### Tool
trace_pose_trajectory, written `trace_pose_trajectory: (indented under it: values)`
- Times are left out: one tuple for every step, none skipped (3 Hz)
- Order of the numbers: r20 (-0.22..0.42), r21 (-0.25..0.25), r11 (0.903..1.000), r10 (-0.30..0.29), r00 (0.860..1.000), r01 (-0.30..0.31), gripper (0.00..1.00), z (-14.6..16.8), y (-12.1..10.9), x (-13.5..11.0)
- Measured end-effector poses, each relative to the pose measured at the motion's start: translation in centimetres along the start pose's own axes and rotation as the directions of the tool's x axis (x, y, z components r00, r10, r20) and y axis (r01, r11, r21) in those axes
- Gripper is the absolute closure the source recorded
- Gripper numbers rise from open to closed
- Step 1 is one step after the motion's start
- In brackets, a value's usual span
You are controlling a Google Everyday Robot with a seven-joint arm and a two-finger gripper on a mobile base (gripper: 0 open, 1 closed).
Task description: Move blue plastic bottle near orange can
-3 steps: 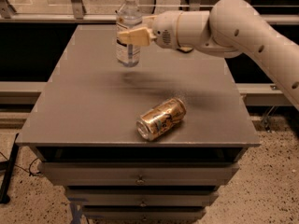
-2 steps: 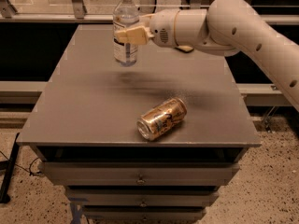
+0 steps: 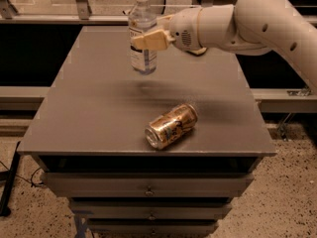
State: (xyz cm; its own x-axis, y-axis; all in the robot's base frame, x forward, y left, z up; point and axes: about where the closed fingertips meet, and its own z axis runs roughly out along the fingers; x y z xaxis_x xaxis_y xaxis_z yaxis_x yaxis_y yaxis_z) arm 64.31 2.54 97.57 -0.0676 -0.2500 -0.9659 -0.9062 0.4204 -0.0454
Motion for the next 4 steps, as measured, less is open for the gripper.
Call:
trace_pose_trajectory:
  values:
    - [-0.009,-0.003,0.9999,-0.011,1.000,0.011,1.00,-3.4,1.2,0.6]
    - [0.001,-0.007,0.9998,-0.021,1.000,0.021,1.00,-6.3,1.8,2.1]
    - [0.014,-0.022,0.9993,-0.031,0.999,0.031,1.00,-7.5,2.0,4.2]
    - [0.007,-0.040,0.9981,-0.048,0.999,0.048,1.00,-8.1,1.9,5.9]
